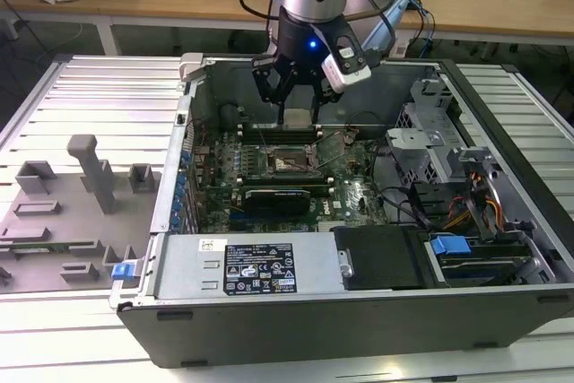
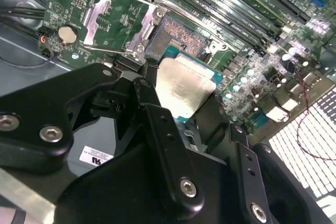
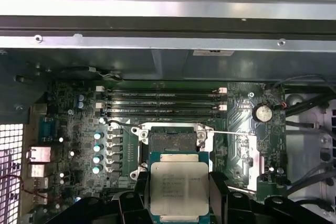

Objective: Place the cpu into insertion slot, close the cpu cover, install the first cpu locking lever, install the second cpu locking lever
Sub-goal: 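Place the cpu into insertion slot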

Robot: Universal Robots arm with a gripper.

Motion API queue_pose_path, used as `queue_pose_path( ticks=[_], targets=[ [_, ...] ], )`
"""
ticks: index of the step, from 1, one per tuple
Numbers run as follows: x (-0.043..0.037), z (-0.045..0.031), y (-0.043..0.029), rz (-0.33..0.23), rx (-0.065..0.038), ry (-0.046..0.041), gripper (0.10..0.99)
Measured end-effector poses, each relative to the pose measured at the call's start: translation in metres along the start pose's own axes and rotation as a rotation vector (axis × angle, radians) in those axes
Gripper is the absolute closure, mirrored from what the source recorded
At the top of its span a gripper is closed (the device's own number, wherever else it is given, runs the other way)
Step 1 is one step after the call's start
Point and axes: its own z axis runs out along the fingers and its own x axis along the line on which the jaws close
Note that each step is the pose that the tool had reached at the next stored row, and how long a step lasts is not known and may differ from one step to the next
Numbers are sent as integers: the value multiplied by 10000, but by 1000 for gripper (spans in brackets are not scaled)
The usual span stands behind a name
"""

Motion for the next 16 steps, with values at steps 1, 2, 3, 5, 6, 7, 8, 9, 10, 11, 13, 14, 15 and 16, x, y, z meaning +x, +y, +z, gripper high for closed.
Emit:
queue_pose_path(
  ticks=[1,2,3,5,6,7,8,9,10,11,13,14,15,16],
  targets=[
    [0,16,0,-1,4,0,545],
    [0,28,-2,8,5,-1,545],
    [1,42,-3,164,4,-15,545],
    [0,53,-4,572,2,-50,545],
    [0,58,-4,757,2,-67,545],
    [0,62,-4,1011,1,-89,545],
    [0,64,-5,1160,1,-101,545],
    [0,66,-5,1378,0,-120,545],
    [0,67,-5,1534,-2,-134,545],
    [0,68,-5,1806,-2,-158,545],
    [0,71,-5,2394,-6,-210,545],
    [0,72,-5,2575,-7,-226,545],
    [0,72,-5,2722,-8,-239,545],
    [0,73,-5,2968,-9,-261,545]
  ],
)
